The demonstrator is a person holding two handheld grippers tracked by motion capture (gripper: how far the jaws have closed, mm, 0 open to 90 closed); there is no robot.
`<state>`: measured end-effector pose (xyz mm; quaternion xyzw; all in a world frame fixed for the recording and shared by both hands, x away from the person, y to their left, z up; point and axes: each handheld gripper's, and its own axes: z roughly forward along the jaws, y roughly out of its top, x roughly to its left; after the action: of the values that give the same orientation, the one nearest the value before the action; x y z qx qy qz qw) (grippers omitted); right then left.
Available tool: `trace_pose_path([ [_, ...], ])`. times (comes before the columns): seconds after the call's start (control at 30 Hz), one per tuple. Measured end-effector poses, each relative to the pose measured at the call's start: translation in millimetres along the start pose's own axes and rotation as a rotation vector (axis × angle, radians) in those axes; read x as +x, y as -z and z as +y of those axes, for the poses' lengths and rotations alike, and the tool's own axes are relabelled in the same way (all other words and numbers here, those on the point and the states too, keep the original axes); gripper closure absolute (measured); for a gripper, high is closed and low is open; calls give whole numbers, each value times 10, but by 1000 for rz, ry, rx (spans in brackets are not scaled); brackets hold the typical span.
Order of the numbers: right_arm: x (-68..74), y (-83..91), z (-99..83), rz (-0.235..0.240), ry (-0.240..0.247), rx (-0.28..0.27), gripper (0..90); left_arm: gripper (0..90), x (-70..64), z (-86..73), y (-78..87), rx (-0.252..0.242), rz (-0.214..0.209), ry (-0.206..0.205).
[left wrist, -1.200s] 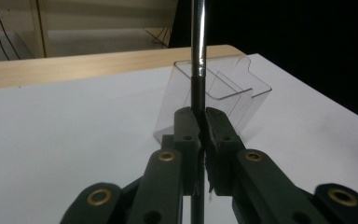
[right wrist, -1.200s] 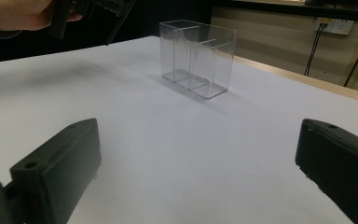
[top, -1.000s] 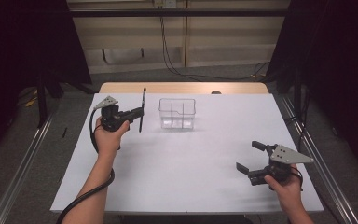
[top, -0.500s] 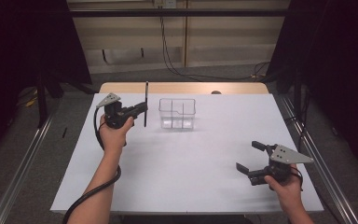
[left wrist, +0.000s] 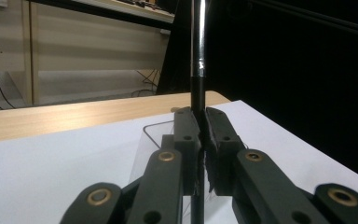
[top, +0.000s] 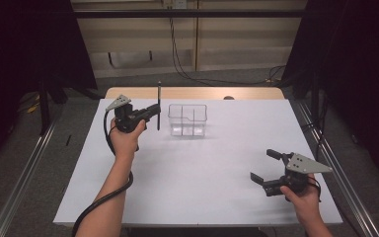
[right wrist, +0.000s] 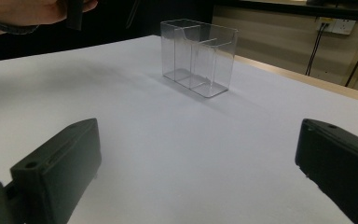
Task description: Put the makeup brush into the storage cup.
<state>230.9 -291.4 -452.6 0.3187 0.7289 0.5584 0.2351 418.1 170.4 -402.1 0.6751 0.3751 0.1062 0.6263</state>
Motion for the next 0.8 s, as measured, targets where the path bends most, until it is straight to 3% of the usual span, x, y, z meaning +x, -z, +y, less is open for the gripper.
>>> trace_pose_path([
  [0.67,-11,-4,-2,5,0,-1,0,842,-79,158,-101,-37,-7,-32],
  [0.8,-14,-4,-3,4,-1,-2,0,842,-109,178,-143,-53,-10,-23],
])
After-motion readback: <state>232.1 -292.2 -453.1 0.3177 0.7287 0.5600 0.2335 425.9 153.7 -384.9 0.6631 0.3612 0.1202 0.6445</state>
